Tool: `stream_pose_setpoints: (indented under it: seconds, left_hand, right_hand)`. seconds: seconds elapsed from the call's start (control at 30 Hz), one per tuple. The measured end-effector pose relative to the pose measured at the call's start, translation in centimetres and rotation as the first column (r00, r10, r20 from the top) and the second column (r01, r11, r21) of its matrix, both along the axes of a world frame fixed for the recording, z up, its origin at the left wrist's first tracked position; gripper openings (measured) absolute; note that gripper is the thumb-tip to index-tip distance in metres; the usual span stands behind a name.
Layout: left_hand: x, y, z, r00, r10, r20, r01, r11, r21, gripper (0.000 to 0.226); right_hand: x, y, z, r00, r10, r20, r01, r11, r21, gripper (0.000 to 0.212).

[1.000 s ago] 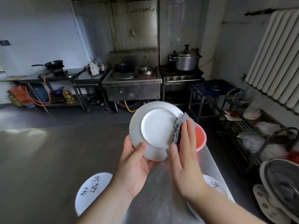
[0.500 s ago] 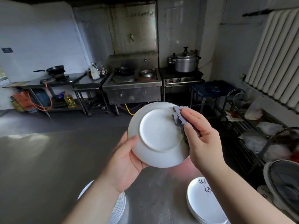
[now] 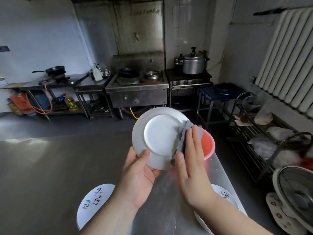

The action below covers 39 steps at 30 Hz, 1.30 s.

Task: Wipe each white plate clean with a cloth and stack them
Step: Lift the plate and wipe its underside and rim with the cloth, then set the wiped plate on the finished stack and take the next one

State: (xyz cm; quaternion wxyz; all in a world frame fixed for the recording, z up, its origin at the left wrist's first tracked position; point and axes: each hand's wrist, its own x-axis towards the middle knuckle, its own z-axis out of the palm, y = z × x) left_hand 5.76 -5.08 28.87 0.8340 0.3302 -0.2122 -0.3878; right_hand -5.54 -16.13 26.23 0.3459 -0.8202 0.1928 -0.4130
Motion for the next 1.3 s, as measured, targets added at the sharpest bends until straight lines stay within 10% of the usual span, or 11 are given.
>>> stream_pose_setpoints:
  seconds: [0.67,0.9,1.07,1.17,1.3]
  left_hand:
    - [-4.0,-3.2,-2.4,0.996,-0.040,-0.082,0.049,0.993,0.109,0.045]
    - [-5.5,-5.4,-3.9,0.982,-0.186,-0.039,0.190,0.973,0.133,0.059]
    - [-5.4,-5.9,-6.2,0.966,-0.258,-0.012,0.250,0.921,0.298,0.061]
    - [-5.4,-6.0,-8.1,0.942,-0.335,-0.022,0.313,0.852,0.419,0.062]
    - [-5.7,-6.5,-10.8,0.874,-0.485,-0.032,0.423,0.725,0.544,0.064]
  right_hand:
    - [-2.0,3.8,-5.6,0.990,-0.062,-0.126,0.053,0.996,-0.074,0.079]
    - [-4.7,-5.9,-3.0,0.977,-0.211,-0.037,0.214,0.960,0.181,0.059]
    - [-10.4,-12.2,-2.6,0.876,-0.211,-0.435,0.325,0.923,0.207,0.043]
    - [-13.7,-14.3,-3.8,0.809,-0.081,-0.583,0.237,0.952,0.196,0.048]
    - [-17.3,-15.9,-6.7,0.737,0.279,-0.616,0.172,0.804,0.570,0.049]
